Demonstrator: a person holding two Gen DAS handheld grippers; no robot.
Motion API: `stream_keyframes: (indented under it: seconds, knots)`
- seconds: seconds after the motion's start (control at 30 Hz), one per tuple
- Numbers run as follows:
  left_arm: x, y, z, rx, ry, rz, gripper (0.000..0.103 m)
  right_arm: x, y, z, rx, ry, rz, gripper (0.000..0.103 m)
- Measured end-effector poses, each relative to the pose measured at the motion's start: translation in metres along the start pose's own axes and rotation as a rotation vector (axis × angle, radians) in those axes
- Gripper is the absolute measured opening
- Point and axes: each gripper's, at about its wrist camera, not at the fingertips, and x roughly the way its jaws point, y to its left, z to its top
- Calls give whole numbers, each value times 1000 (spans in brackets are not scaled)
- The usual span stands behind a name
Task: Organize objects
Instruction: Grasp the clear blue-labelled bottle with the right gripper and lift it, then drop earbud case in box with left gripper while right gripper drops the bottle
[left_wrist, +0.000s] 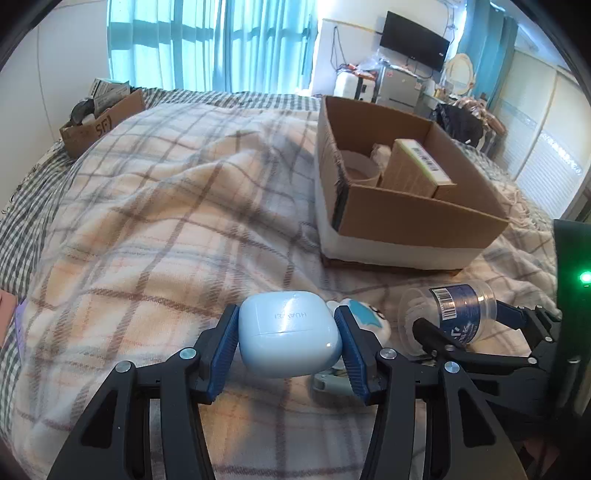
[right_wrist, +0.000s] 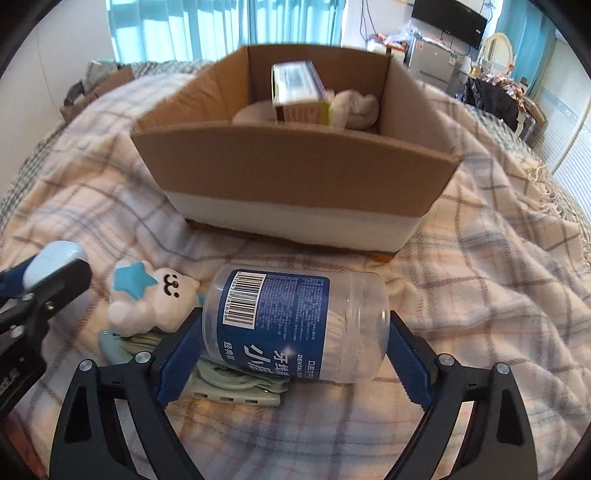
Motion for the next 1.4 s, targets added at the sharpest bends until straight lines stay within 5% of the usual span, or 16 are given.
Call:
stream_keyframes:
  seconds: [0.5,0.8,1.1,1.4]
  knots:
    - [-54,-32,21,16,-82,-41,53,-129,-40,-5,-18,-256,116,92]
    - [-75,-69,85,103,-166,-117,53,-193,-72,51,-24,-423,115,91]
    - [-37,-85,145,134,-181,-134,53,-178,-74,132,-39,-460,135,91]
    - [23,-82,175,128,-147,-132,53,-110,-66,190,-69,-401,117,91]
